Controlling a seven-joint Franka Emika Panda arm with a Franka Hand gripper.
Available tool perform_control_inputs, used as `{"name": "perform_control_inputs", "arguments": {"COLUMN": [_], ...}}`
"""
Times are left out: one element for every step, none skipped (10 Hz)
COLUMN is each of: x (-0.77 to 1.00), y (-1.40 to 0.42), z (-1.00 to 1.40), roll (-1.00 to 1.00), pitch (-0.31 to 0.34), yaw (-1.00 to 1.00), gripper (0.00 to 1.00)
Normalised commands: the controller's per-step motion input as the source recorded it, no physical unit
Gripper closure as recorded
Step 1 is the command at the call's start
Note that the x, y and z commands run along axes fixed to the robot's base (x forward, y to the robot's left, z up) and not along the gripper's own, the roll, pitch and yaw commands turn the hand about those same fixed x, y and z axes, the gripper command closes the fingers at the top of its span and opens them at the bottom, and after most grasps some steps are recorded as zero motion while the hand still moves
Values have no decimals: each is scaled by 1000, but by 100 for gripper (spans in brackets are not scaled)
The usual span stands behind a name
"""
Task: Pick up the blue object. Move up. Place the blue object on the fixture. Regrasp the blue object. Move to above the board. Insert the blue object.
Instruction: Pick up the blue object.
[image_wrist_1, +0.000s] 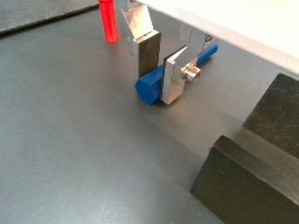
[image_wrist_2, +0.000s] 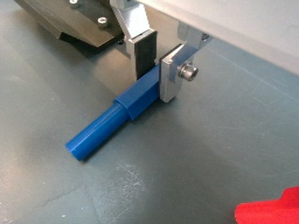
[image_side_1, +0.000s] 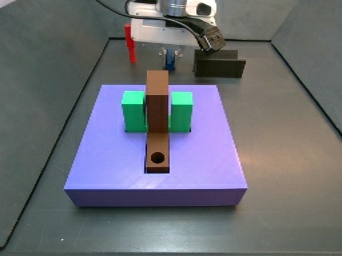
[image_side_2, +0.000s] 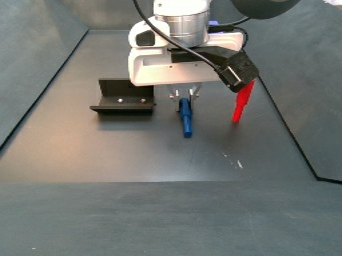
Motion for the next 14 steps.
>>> {"name": "perform_control_inputs", "arguments": {"x": [0,0,0,0,0,0,0,0,0,0,0,0,0,0], "y": [0,0,0,0,0,0,0,0,0,0,0,0,0,0], "z": [0,0,0,0,0,0,0,0,0,0,0,0,0,0], "roll": [0,0,0,0,0,0,0,0,0,0,0,0,0,0], "pitch": [0,0,0,0,0,0,0,0,0,0,0,0,0,0], "yaw": [0,0,0,0,0,0,0,0,0,0,0,0,0,0], "gripper": [100,100,100,100,100,100,100,100,100,100,100,100,100,100]}}
